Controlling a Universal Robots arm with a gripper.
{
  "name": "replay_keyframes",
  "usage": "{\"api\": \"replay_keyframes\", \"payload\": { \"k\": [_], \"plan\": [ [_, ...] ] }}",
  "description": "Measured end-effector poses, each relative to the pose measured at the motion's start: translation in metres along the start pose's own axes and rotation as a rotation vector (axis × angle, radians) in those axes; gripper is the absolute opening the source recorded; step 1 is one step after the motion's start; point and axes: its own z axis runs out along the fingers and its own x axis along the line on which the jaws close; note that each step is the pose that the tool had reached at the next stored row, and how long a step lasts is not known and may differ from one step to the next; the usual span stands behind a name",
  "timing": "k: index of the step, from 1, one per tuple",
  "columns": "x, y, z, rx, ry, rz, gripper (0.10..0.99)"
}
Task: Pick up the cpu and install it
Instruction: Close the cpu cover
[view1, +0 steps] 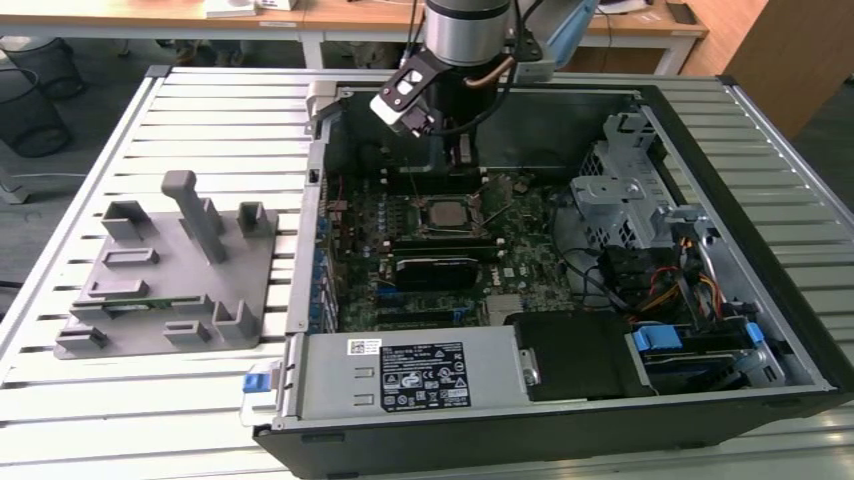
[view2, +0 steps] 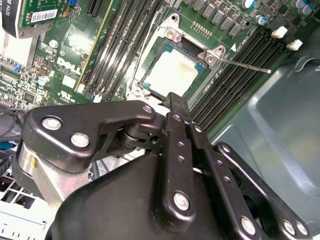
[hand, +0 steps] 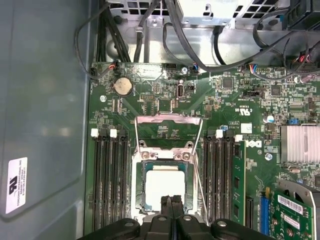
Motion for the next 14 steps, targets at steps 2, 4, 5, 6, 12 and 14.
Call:
{"api": "replay_keyframes", "payload": {
  "k": [2,4,5,6,12,14],
  "plan": [
    [0.0000,0.0001,-0.0013,0.000,-0.0001,0.000,0.106],
    [0.0000,0.0001,-0.0024,0.000,0.0000,0.000,0.106],
    [0.0000,0.0001,-0.0028,0.000,0.0000,0.000,0.106],
    [0.0000,0.0002,-0.0032,0.000,0.0000,0.000,0.106],
    [0.0000,0.0003,-0.0060,0.000,0.0000,0.000,0.106],
    [0.0000,0.0004,-0.0072,0.000,0.0000,0.000,0.106]
  ]
}}
